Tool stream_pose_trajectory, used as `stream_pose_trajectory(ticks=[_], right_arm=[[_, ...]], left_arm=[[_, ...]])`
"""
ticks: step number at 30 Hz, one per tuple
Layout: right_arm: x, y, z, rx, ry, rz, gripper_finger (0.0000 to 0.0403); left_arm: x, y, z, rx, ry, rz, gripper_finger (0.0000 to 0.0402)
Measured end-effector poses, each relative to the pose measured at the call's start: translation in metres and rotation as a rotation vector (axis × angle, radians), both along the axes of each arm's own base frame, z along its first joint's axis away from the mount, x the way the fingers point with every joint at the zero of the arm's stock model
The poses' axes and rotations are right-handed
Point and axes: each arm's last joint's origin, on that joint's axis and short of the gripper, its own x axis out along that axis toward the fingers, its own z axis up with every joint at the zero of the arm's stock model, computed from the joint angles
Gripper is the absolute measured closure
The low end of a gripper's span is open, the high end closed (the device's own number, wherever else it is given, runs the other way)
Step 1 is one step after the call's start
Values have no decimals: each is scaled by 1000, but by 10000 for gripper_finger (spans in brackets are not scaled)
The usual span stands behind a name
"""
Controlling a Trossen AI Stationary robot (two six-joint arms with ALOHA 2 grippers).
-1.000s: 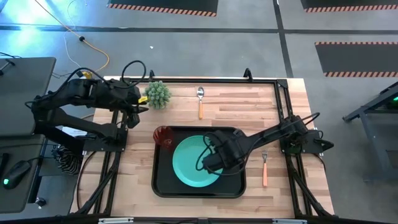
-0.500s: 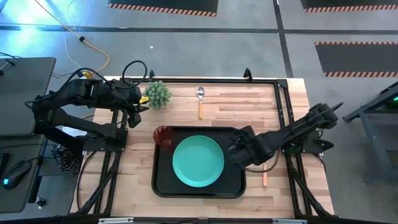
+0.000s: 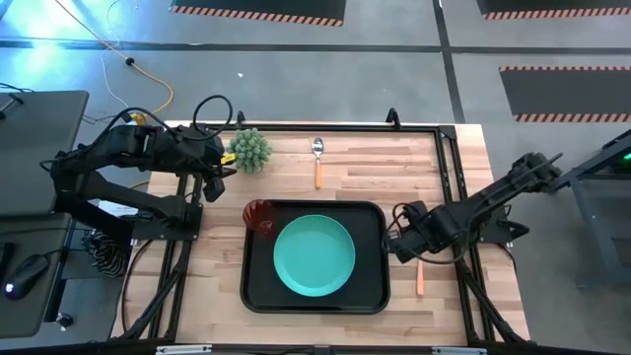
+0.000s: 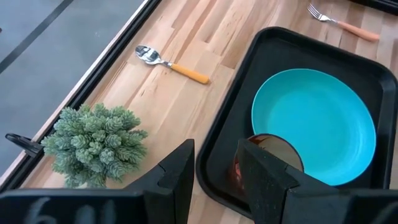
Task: Pick and place plate/cup/fork/spoon on tray
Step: Put the orange fork on the black tray to the right of the green plate
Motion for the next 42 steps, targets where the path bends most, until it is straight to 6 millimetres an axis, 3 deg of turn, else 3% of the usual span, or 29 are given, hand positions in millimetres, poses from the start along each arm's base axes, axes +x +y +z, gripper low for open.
stream_pose_trajectory(ticks=[10, 25, 42], right_arm=[[-11, 10, -45, 127, 42, -16, 230], [-41, 38, -81, 201, 26, -161, 236], [-50, 32, -108, 214, 17, -157, 236]], left_arm=[[0, 0, 0, -7, -9, 25, 287], [1, 1, 1, 2, -24, 46, 287], [4, 1, 4, 3, -70, 45, 287]])
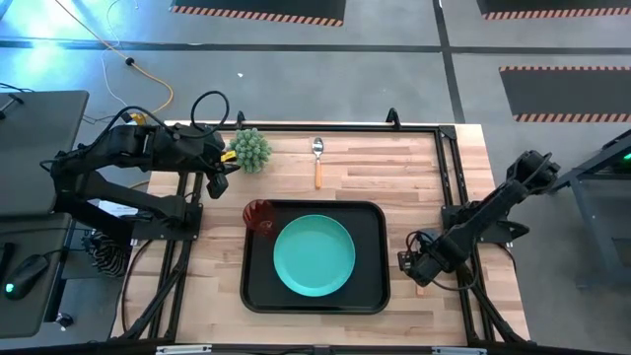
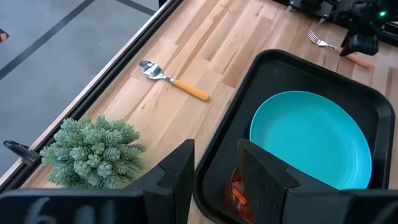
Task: Pick and place plate/cup/fork/spoon on tray
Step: Put the orange fork on the black tray to the right of the green plate
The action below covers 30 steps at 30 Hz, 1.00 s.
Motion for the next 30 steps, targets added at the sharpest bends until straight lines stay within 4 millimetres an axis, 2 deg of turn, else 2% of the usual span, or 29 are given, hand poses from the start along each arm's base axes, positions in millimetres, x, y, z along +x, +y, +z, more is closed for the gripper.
stream_pose_trajectory(ticks=[8, 19, 25, 30], right_arm=[[-2, -1, -8, 32, -5, 3, 249], [-2, -1, -8, 47, 6, 4, 385], [-1, -1, -6, 49, 8, -3, 381], [7, 1, 2, 54, -24, -20, 387]], left_arm=[[0, 0, 0, 4, 0, 5, 287], [0, 1, 0, 28, 2, 29, 287], [0, 1, 0, 29, 2, 30, 287], [0, 1, 0, 29, 2, 29, 287]])
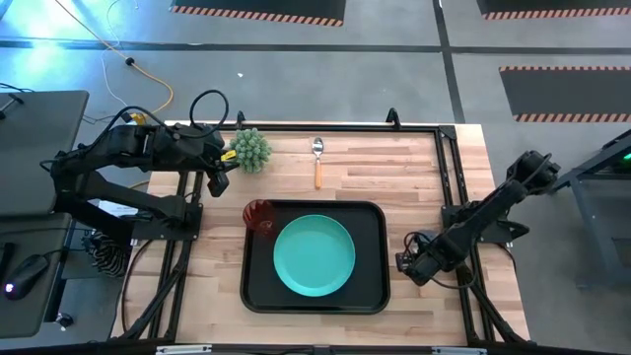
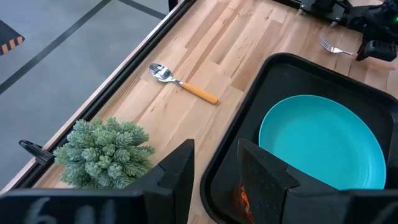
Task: Pick and place plate/cup/fork/spoon on tray
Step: Put the orange fork on the black tray to the right of the green plate
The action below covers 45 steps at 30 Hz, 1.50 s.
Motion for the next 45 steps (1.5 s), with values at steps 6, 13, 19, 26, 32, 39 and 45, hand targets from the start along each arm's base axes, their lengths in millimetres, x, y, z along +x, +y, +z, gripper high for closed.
stream_pose_trajectory(ticks=[6, 13, 19, 26, 32, 39, 45], right_arm=[[10, 2, 11, -18, -58, -23, 387], [24, 3, 28, -82, -179, -70, 386], [38, 0, 47, -154, -285, -113, 386], [56, -5, 72, -257, -426, -149, 386], [71, -14, 98, -331, -514, -159, 386], [95, -24, 124, -387, -494, -103, 385], [114, -24, 122, -344, -321, -65, 385]], left_arm=[[0, 0, 0, 0, 0, 0, 287], [0, 0, 0, 0, 0, 0, 287], [0, 0, 0, 0, 0, 0, 287], [0, 0, 0, 0, 0, 0, 287], [0, 0, 0, -1, 0, 0, 287], [0, 0, 0, -1, 0, 1, 287], [0, 0, 0, -1, 0, 1, 287]])
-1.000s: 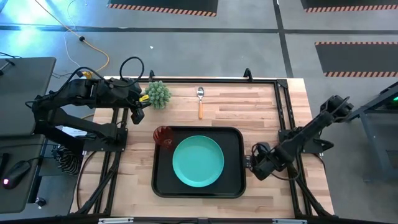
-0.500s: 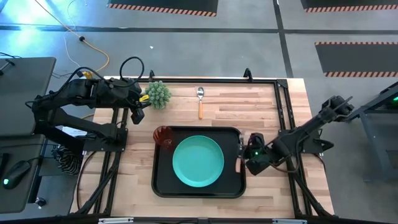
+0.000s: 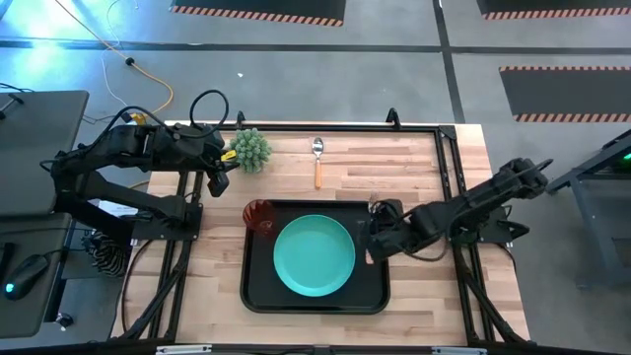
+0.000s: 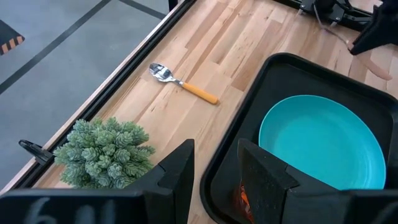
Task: Pick and place plate/cup/fork/spoon on tray
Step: Put the orange fork on the black tray to the right of the green plate
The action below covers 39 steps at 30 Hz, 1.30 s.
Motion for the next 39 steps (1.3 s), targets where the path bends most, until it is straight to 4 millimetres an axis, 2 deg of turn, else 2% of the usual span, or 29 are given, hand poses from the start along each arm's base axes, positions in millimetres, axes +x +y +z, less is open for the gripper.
stream_pose_trajectory(ticks=[13, 24, 30, 39], right_arm=[[30, 19, -38, 151, 164, 12, 384], [48, 27, -70, 167, 196, 17, 384], [53, 30, -79, 173, 196, 19, 384], [51, 29, -82, 164, 225, -3, 384]], left_arm=[[0, 0, 0, 0, 0, -1, 287], [0, 0, 0, 0, 0, 0, 287], [0, 0, 0, 0, 0, 0, 287], [0, 0, 0, 0, 0, -1, 287]])
